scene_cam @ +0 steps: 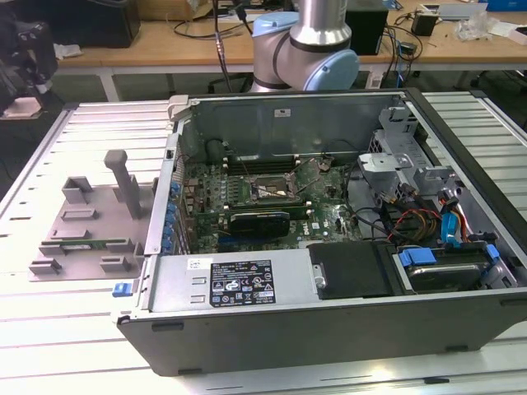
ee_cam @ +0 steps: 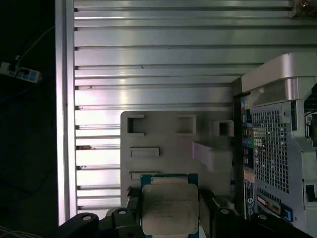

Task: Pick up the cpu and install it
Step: 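Pick up the cpu and move it towards the insertion slot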

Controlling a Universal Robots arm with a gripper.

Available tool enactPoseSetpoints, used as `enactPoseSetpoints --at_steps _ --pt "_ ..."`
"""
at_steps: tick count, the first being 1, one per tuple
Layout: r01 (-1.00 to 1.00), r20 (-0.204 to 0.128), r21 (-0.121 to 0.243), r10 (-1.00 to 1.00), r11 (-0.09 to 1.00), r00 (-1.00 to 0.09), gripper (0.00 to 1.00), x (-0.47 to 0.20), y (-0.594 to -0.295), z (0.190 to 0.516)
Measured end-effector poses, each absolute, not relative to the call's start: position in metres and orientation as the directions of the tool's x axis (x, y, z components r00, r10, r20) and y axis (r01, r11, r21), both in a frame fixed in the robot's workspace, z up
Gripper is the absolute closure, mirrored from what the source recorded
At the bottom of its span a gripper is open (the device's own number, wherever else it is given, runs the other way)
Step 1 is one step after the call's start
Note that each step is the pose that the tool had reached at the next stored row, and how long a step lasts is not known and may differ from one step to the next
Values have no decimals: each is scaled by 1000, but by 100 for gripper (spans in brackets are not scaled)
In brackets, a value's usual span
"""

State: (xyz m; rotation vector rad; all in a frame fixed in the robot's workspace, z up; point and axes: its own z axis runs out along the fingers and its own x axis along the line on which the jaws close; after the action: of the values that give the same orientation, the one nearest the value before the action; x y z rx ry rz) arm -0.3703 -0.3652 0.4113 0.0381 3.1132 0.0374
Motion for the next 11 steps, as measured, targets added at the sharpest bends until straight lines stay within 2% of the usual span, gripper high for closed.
enactPoseSetpoints --at_steps 11 --pt "24 -28 24 25 999 -999 45 -290 -365 411"
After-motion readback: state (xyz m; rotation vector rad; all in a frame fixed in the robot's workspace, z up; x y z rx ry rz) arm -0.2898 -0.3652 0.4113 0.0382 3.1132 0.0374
